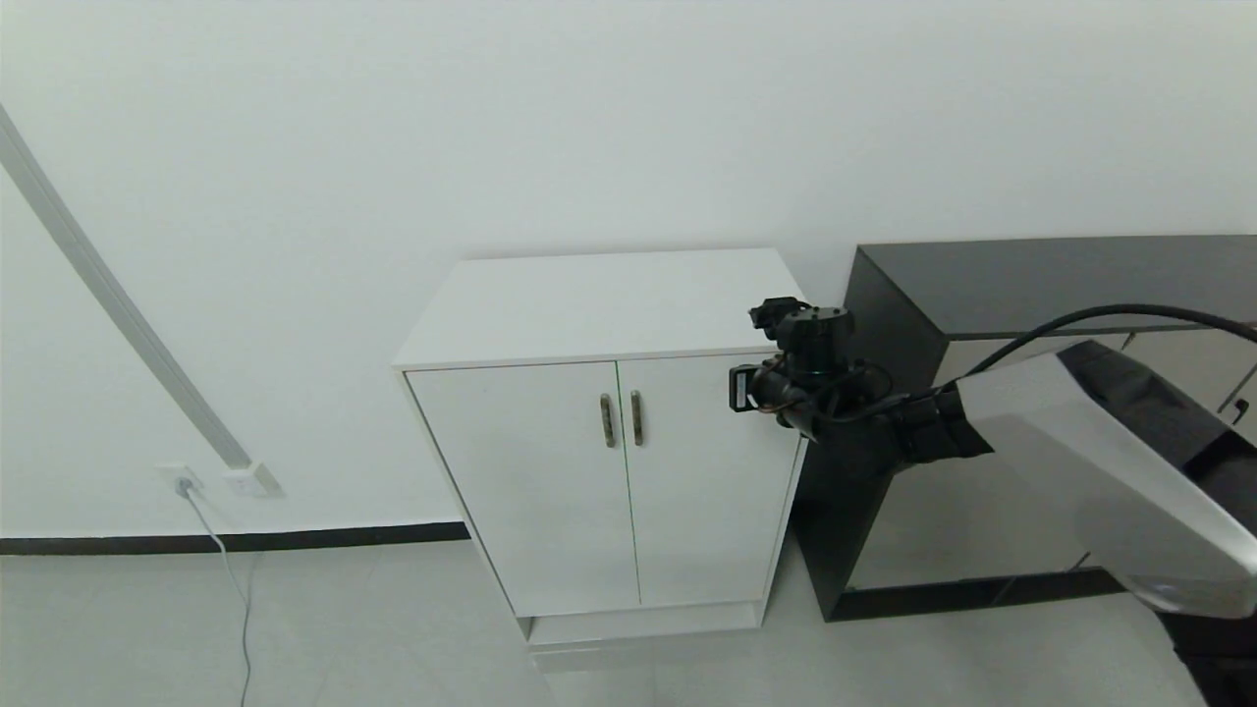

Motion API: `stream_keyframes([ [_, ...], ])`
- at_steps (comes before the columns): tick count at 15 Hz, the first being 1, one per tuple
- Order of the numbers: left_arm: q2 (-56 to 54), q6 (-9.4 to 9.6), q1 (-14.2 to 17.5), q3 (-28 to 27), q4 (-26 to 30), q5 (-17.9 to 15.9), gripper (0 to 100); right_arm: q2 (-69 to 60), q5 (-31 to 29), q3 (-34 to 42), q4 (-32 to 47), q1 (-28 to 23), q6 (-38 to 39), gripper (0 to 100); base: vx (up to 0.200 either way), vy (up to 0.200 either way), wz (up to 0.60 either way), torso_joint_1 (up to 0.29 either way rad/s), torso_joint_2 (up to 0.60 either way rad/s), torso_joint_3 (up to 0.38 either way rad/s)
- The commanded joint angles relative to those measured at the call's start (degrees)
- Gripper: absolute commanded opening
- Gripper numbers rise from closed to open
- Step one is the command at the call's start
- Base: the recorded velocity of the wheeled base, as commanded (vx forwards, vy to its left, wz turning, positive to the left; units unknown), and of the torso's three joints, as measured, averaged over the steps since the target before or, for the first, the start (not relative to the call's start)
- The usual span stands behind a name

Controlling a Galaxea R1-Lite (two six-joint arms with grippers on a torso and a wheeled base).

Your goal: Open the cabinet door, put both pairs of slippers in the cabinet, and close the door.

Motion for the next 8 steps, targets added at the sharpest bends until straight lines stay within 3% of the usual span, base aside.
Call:
stream_keyframes([
  [1,0.1,-0.01,0.0,0.0,0.0,0.0,0,-16.7,-2.5,17.7,-5.1,1.1,0.1,0,0.000,0.000,0.00,0.000,0.00,0.000],
  [4,0.1,-0.01,0.0,0.0,0.0,-0.1,0,-31.5,-9.5,35.4,-13.1,-2.3,-0.2,0,0.000,0.000,0.00,0.000,0.00,0.000],
  [6,0.1,-0.01,0.0,0.0,0.0,-0.1,0,-41.5,-10.1,46.0,-14.6,-7.9,-0.5,0,0.000,0.000,0.00,0.000,0.00,0.000],
  [8,0.1,-0.01,0.0,0.0,0.0,-0.1,0,-54.0,-7.7,58.1,-14.3,-18.5,-1.8,0,0.000,0.000,0.00,0.000,0.00,0.000],
])
